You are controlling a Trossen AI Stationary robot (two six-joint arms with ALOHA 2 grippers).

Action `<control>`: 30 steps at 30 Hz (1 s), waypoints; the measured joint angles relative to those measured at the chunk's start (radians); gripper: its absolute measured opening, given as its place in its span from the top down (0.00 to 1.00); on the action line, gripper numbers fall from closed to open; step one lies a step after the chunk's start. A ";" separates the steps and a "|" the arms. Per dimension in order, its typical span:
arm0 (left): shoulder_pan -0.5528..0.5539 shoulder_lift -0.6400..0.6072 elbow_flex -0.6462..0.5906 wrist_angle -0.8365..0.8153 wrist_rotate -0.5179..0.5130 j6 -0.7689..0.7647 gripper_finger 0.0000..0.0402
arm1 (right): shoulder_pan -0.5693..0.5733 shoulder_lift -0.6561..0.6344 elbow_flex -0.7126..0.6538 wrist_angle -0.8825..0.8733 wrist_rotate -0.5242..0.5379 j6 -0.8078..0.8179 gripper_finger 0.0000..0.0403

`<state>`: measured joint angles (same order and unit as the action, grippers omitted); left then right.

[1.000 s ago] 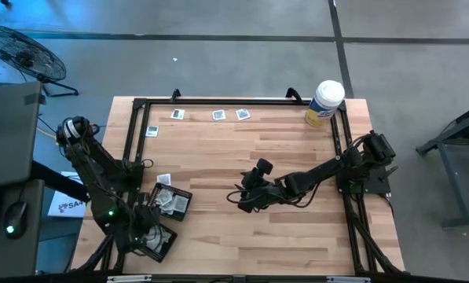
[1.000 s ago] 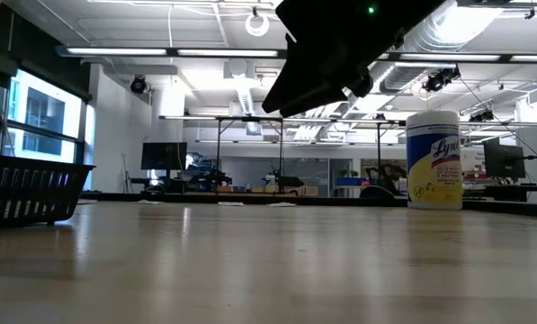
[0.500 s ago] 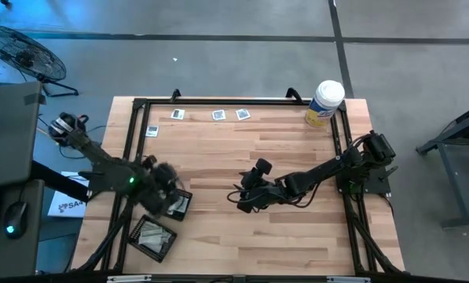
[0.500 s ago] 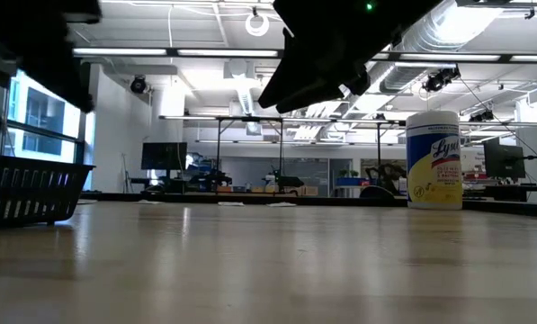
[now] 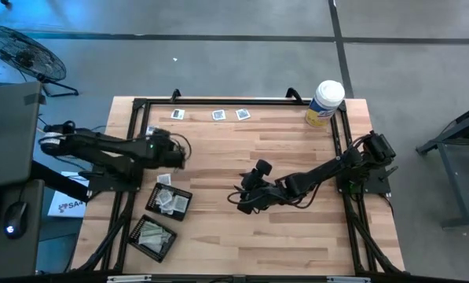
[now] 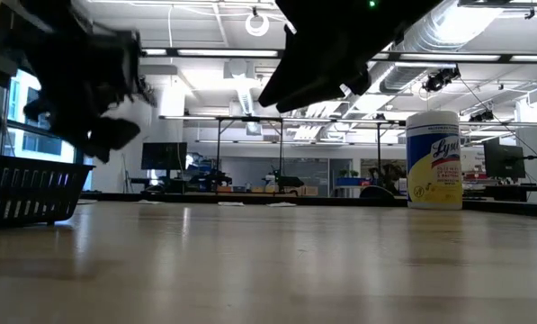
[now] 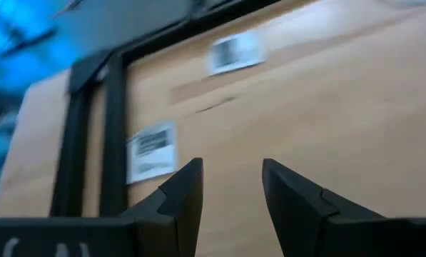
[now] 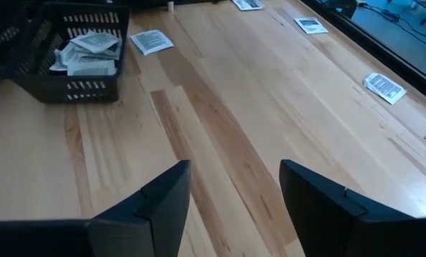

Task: Pick & Place First Aid Supplies
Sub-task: Put the towelette pack into the top black bin

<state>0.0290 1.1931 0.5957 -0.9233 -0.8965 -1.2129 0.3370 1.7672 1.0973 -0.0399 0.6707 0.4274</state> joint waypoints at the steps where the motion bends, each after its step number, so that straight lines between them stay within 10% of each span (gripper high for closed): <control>1: 0.047 0.000 -0.028 0.031 0.001 0.000 0.65 | 0.004 0.000 0.000 0.000 0.000 -0.001 0.48; 12: 0.403 0.003 -0.167 0.356 0.018 0.084 0.65 | 0.013 0.000 0.000 0.000 0.007 0.000 0.48; 30: 0.599 0.003 -0.354 0.807 0.128 0.294 0.65 | 0.028 0.000 0.000 0.000 0.010 -0.007 0.48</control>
<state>0.6278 1.1965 0.2419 -0.1160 -0.7681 -0.9192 0.3649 1.7672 1.0973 -0.0399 0.6803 0.4207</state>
